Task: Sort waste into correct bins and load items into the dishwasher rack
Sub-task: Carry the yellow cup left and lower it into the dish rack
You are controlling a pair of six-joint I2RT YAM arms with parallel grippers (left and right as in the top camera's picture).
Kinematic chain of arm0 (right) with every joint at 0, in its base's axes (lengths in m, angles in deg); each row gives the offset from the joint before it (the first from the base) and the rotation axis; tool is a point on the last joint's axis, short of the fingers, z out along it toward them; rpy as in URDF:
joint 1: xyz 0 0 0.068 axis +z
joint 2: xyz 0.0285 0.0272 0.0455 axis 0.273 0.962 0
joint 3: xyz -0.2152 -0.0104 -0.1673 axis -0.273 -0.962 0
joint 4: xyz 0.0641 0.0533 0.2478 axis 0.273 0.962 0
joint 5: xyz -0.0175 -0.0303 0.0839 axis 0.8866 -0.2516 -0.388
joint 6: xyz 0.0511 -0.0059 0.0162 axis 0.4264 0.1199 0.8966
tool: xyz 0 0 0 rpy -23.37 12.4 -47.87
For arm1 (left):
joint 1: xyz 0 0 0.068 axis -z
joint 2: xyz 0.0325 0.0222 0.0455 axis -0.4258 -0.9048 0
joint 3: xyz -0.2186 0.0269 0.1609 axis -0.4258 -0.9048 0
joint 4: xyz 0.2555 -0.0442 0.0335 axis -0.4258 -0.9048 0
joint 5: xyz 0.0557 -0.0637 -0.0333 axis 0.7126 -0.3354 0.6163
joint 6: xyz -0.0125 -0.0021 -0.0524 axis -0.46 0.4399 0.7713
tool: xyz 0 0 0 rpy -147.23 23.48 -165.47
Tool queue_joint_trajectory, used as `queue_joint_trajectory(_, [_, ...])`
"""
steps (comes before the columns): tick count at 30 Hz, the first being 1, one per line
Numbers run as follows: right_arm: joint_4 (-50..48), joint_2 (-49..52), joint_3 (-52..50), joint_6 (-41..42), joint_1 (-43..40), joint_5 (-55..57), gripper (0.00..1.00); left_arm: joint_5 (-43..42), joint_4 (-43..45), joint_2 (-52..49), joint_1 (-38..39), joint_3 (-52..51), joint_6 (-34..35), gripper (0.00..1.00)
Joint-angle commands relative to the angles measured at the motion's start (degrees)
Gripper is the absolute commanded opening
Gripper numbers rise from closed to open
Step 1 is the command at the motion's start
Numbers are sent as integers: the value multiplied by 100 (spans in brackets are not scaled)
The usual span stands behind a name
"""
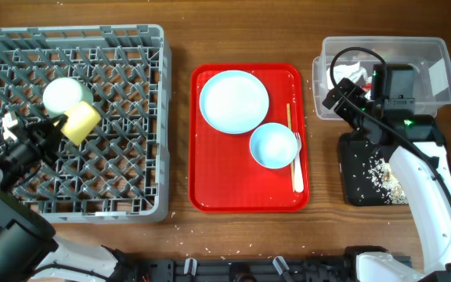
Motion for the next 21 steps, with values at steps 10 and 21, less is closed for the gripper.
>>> queue_joint_trajectory(10, [-15, 24, -2, 39, -20, 52, 100, 2028, -634, -83, -557, -136, -33, 4])
queue_joint_trajectory(21, [-35, 39, -2, 39, -20, 52, 100, 4109, -1196, 1357, -680, 190, 564, 14])
